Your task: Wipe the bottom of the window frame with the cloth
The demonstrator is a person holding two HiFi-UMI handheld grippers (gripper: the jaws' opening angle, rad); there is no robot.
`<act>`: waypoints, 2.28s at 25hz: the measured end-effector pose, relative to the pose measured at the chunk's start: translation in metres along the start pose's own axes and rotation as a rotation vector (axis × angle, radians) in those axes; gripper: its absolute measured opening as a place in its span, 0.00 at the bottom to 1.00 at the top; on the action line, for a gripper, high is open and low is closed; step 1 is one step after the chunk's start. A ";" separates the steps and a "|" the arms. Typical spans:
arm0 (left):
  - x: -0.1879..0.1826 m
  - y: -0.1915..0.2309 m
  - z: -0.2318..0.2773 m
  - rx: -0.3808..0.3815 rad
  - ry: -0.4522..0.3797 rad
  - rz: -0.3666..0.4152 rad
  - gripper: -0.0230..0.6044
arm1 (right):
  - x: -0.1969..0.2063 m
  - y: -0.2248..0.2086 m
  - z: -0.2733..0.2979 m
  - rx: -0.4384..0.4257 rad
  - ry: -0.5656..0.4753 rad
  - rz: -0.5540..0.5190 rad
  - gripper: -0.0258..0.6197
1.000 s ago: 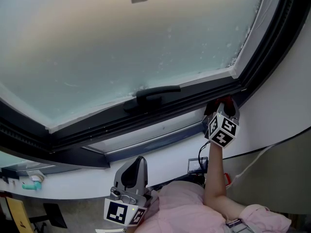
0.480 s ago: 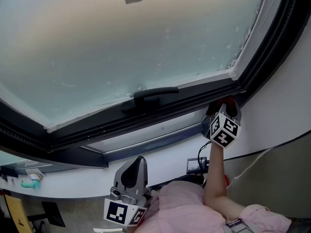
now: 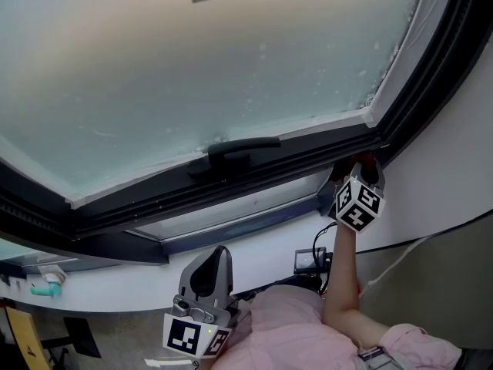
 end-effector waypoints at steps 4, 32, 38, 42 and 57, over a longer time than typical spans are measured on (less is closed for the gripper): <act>-0.004 0.000 0.003 -0.001 -0.014 0.004 0.04 | -0.004 -0.002 0.005 -0.008 0.013 -0.002 0.11; 0.008 -0.009 0.013 -0.030 -0.004 -0.030 0.04 | -0.009 -0.028 0.021 0.006 0.026 -0.014 0.11; 0.008 -0.012 0.015 -0.038 -0.005 -0.029 0.04 | -0.009 -0.032 0.022 0.011 0.022 -0.018 0.11; 0.009 -0.016 0.017 -0.033 -0.004 -0.029 0.04 | -0.009 -0.032 0.023 -0.004 0.025 -0.029 0.11; 0.014 -0.020 -0.011 -0.084 0.005 -0.058 0.04 | -0.007 -0.036 -0.003 -0.174 0.077 -0.208 0.13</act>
Point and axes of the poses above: the fingertips, and each gripper's own axes: z forward along the fingers, y to its left, x out of its underside, the point moved 9 cm from there along -z, backward along the fingers, and after that the axes turned 11 degrees about y, right-handed, at the moved point
